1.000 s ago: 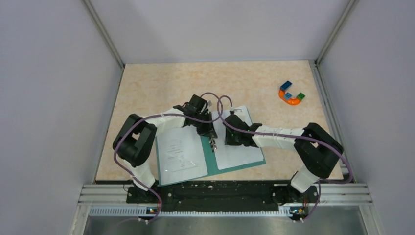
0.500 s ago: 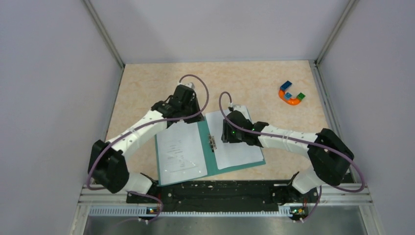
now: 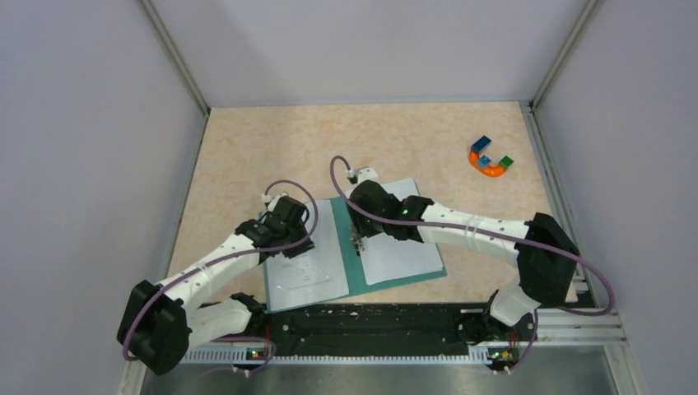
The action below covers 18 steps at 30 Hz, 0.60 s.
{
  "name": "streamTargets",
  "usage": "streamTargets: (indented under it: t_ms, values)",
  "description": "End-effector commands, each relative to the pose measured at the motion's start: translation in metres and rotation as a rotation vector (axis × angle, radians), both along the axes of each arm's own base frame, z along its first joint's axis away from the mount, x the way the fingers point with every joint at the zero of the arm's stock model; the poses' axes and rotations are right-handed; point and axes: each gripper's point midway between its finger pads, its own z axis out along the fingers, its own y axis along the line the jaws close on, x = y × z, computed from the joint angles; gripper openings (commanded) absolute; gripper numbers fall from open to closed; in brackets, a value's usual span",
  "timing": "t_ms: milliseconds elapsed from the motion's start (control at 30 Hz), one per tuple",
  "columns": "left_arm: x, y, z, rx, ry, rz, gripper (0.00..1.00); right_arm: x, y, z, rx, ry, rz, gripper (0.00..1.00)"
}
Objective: Put the files into the folder
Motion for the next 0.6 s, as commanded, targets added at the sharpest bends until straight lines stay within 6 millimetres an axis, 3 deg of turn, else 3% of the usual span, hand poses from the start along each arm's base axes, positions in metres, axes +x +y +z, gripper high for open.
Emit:
streamTargets:
  t_ms: [0, 100, 400, 567]
  values:
    - [0.010, 0.008, 0.006, -0.002, -0.056, 0.099, 0.35, 0.000, 0.011, 0.000, -0.093, -0.036, 0.050, 0.43]
    - [0.007, 0.020, 0.007, 0.051, -0.052, 0.121, 0.45, -0.003, 0.023, -0.009, -0.138, -0.036, 0.060, 0.42]
    - [0.008, 0.054, 0.008, 0.152, -0.056, 0.245, 0.46, -0.002, 0.045, -0.019, -0.185, -0.019, 0.041, 0.36]
    - [0.007, 0.057, -0.009, 0.144, 0.019, 0.273, 0.46, -0.002, 0.041, -0.023, -0.235, -0.022, 0.028, 0.31]
